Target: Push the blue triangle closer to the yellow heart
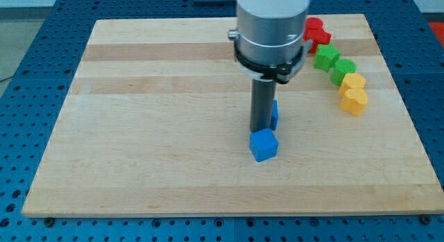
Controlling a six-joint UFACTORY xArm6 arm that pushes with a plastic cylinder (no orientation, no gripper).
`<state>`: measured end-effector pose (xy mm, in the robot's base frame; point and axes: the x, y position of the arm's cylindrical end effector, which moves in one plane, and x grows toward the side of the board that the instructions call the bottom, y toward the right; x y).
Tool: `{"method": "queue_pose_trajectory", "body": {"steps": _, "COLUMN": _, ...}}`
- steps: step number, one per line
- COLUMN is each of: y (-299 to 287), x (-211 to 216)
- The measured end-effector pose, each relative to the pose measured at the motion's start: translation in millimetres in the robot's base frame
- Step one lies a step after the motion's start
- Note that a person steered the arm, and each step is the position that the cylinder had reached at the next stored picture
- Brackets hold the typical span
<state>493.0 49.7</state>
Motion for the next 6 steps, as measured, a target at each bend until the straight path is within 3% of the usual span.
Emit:
{"method": "queue_pose_trajectory", "body": {"steps": 1, "y": -3, "x": 9}}
{"method": "queue_pose_trajectory", "body": {"steps": 2, "y": -59, "x": 9}}
{"method": "queue_pose_trajectory", "body": {"steps": 3, "y": -70, "x": -22}}
{"method": "queue_pose_trajectory", "body": {"steps": 5, "y": 85, "x": -28}}
{"method": "queue_pose_trajectory", "body": {"steps": 6, "y": 93, "x": -14}}
